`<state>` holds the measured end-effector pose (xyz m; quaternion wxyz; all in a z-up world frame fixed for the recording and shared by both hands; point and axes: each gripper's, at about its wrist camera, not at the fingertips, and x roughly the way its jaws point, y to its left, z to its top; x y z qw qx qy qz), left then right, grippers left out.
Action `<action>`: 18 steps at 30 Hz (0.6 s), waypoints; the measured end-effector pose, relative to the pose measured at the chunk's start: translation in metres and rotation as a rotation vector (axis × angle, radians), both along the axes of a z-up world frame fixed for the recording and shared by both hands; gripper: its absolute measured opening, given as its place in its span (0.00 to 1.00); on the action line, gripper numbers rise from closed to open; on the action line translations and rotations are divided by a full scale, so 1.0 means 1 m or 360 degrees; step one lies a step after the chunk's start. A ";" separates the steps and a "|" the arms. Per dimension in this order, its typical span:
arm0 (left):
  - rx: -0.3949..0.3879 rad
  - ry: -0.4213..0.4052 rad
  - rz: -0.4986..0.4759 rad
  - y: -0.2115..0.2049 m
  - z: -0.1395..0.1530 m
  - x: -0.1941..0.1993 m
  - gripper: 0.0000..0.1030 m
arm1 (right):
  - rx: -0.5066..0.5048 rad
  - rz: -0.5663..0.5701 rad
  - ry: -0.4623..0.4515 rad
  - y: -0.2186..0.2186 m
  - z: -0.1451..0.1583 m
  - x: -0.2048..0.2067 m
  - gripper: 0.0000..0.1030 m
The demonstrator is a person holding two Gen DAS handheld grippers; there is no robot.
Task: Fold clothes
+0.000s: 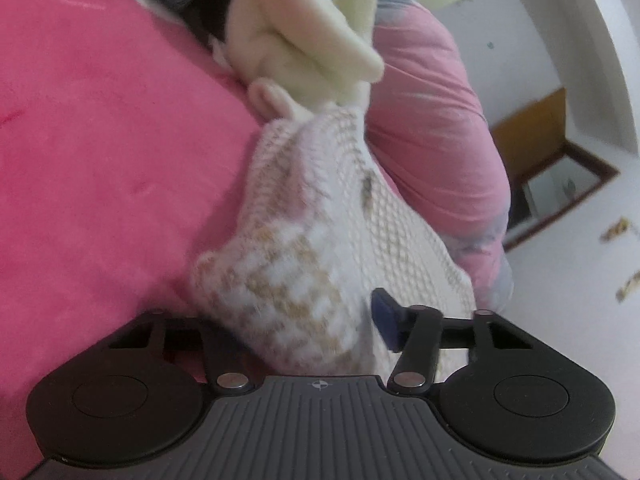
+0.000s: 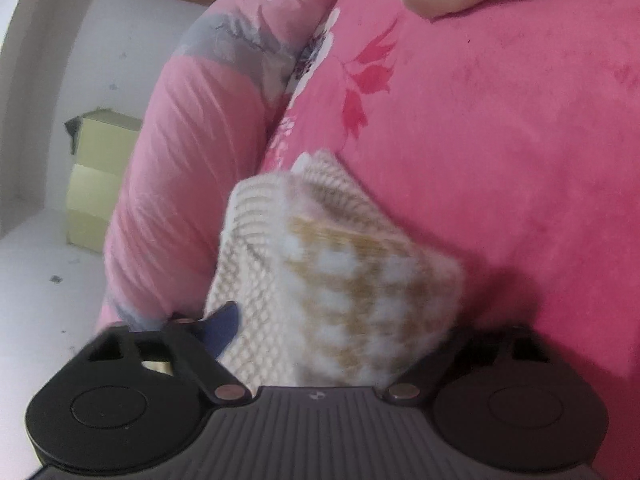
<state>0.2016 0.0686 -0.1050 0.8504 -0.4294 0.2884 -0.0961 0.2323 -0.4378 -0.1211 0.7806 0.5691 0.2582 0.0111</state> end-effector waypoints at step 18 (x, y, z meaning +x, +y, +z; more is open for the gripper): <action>-0.0065 -0.0113 -0.0124 0.048 0.050 -0.070 0.08 | 0.0201 0.0033 -0.0099 0.017 0.033 -0.110 0.13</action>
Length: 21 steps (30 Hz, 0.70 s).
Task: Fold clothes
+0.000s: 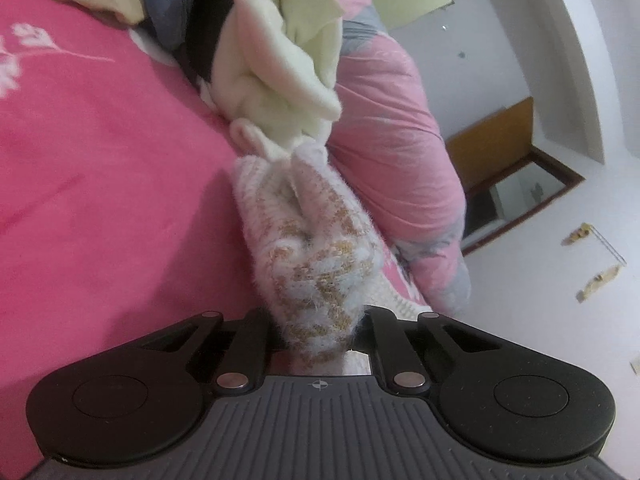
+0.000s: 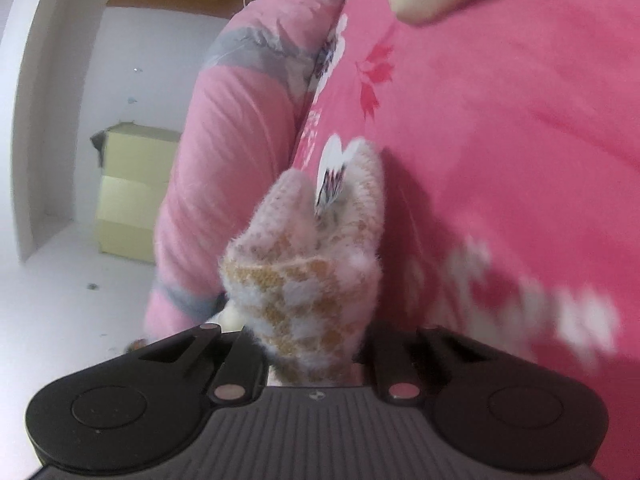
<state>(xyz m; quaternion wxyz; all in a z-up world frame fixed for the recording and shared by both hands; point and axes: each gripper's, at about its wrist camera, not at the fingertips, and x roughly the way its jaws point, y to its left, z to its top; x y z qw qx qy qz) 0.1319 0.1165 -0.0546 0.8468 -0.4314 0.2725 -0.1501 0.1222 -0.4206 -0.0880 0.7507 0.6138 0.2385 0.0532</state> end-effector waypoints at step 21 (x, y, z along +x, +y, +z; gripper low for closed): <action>0.0372 0.0017 0.0004 0.086 0.014 -0.086 0.62 | -0.0567 0.0103 0.0193 -0.022 0.031 -0.147 0.73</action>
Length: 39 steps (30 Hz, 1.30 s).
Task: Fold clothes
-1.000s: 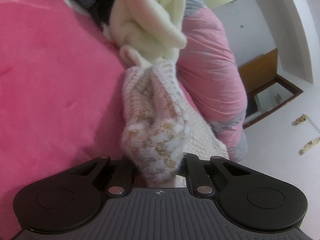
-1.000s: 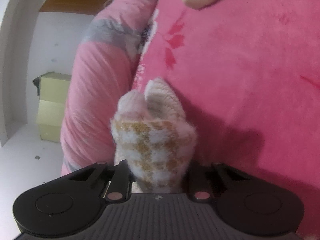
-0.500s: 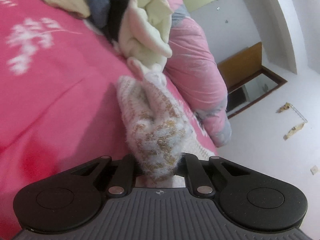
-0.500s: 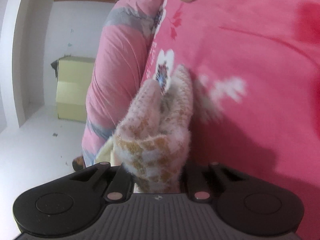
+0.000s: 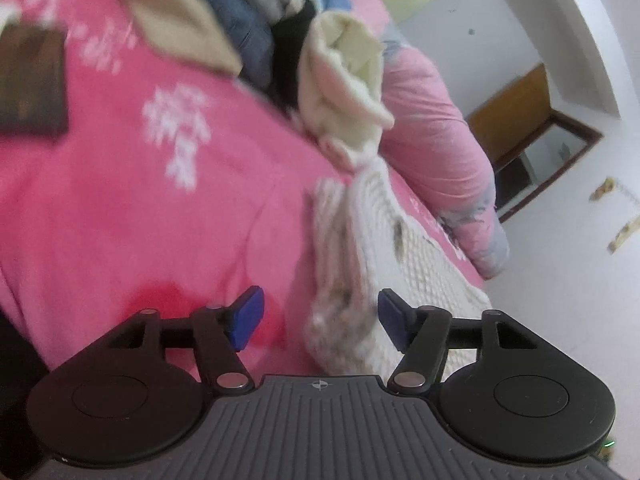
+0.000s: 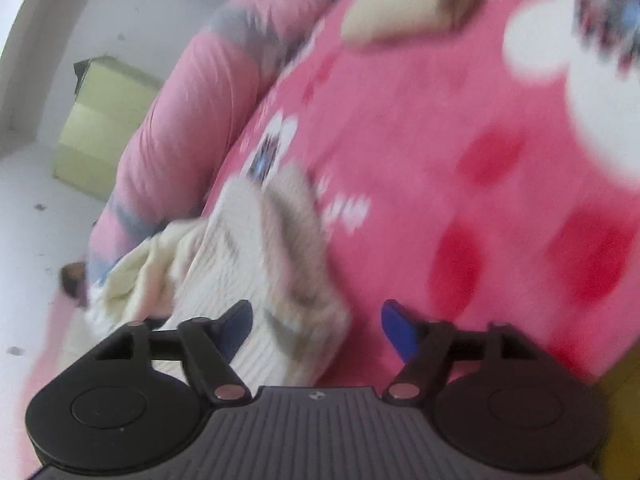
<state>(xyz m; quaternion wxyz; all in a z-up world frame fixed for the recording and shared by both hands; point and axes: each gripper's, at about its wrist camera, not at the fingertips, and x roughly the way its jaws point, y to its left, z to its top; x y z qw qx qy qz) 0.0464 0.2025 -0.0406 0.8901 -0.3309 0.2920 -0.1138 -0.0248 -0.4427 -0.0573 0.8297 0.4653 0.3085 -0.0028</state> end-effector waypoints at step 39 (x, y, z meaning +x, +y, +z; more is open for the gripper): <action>0.0041 -0.0089 -0.0258 -0.050 0.009 0.188 0.06 | -0.0740 0.0560 -0.0309 0.075 0.071 0.226 0.07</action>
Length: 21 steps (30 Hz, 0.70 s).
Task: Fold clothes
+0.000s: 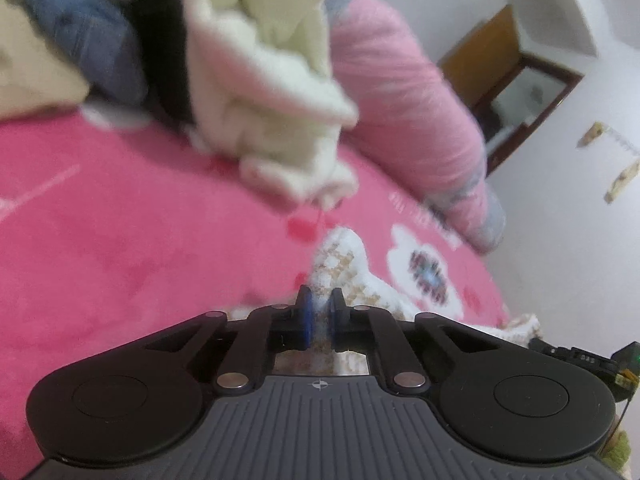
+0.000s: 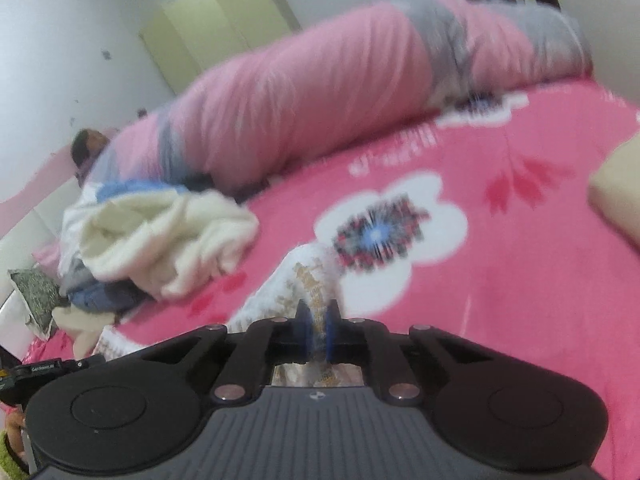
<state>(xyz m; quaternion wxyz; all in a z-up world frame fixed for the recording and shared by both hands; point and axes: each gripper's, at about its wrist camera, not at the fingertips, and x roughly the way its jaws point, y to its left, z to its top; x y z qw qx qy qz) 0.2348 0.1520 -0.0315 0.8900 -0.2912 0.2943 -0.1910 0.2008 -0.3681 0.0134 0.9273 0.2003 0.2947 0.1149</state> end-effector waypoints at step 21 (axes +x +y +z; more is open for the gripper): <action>0.0190 0.0083 0.0061 -0.007 -0.037 0.016 0.09 | -0.0110 -0.0042 0.0190 -0.001 -0.077 0.050 0.17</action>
